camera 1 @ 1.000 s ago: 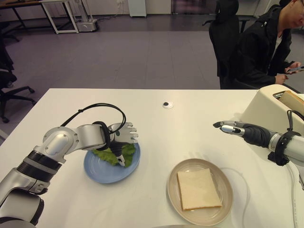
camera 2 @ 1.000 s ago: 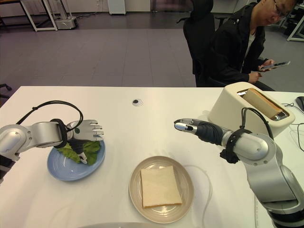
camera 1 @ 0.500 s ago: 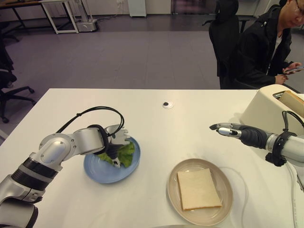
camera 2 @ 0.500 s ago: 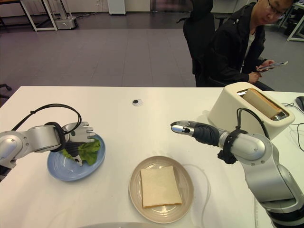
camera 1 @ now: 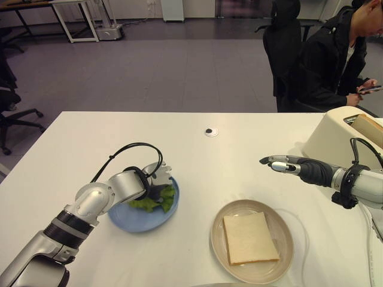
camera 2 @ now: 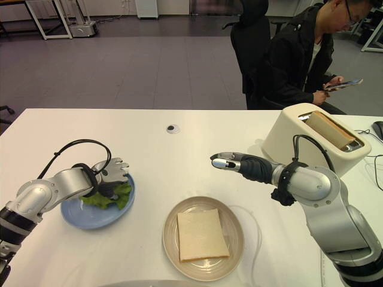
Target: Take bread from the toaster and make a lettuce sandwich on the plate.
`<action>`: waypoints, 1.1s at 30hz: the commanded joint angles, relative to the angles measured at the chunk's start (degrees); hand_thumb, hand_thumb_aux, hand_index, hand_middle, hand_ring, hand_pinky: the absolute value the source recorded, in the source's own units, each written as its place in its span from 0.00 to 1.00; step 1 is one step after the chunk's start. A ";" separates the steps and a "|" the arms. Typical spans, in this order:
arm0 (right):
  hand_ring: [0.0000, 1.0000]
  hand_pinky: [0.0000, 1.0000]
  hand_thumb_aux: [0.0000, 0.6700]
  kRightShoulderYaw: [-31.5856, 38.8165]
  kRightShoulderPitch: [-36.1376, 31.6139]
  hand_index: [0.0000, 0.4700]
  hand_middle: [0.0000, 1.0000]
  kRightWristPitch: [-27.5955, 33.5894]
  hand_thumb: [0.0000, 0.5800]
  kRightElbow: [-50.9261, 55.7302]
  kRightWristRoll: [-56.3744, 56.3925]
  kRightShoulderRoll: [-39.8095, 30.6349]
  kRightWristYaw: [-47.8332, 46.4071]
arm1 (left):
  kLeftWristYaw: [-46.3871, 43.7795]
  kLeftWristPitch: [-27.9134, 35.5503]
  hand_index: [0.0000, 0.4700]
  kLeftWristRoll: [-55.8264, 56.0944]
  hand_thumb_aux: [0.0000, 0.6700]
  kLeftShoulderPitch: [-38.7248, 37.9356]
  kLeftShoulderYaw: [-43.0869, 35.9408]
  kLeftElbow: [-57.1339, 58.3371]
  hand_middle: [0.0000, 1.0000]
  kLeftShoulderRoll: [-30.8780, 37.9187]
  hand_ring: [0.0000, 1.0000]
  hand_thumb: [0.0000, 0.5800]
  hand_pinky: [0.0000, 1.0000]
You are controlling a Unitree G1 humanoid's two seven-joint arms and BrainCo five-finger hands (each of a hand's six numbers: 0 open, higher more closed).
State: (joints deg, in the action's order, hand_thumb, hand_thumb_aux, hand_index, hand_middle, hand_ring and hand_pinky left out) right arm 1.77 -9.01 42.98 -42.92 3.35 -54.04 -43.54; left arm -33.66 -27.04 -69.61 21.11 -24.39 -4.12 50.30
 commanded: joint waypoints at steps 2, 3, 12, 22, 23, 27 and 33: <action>0.00 0.00 0.00 0.47 -1.21 0.00 0.00 -0.01 0.00 0.31 0.55 -0.13 -0.27 | -0.75 0.49 0.26 0.91 0.26 -2.39 -0.70 1.36 0.00 0.57 0.00 0.45 0.00; 0.00 0.00 0.00 0.62 -1.38 0.00 0.00 -0.04 0.00 0.38 0.54 -0.10 -0.26 | -0.70 0.67 0.51 1.15 0.51 -2.55 -0.64 1.31 0.00 0.62 0.00 0.76 0.00; 0.00 0.00 0.00 1.68 -3.13 0.00 0.00 -1.05 0.00 1.89 0.13 0.05 -0.14 | 2.02 1.73 1.00 3.88 1.00 -4.47 0.22 -0.16 0.00 -0.12 0.00 1.00 0.00; 0.00 0.00 0.00 0.77 -3.11 0.00 0.00 -0.67 0.00 2.30 -0.01 -0.10 0.96 | -5.31 4.24 1.00 16.29 1.00 1.06 7.07 -10.58 0.00 0.18 0.00 1.00 0.00; 0.00 0.00 0.00 0.68 -3.20 0.00 0.00 -0.73 0.00 2.53 -0.05 -0.13 1.06 | -6.53 4.44 1.00 17.30 1.00 1.86 7.58 -11.82 0.00 0.16 0.00 1.00 0.00; 0.00 0.00 0.00 -0.41 -2.65 0.00 0.00 -0.04 0.00 2.46 -0.13 -0.38 1.64 | -10.50 4.88 1.00 22.39 1.00 5.37 6.90 -14.21 0.00 -2.42 0.00 1.00 0.00; 0.00 0.00 0.00 -2.17 -1.93 0.00 0.00 0.43 0.00 3.46 -0.61 -0.86 2.70 | -16.90 8.16 1.00 32.98 1.00 6.30 0.60 -19.64 0.00 -11.92 0.00 1.00 0.00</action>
State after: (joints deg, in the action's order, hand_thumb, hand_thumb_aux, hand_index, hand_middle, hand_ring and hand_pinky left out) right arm 0.99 -11.57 42.58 -39.81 3.32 -54.11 -41.24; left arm -48.23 -19.89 -39.75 26.93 -21.30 -22.03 40.75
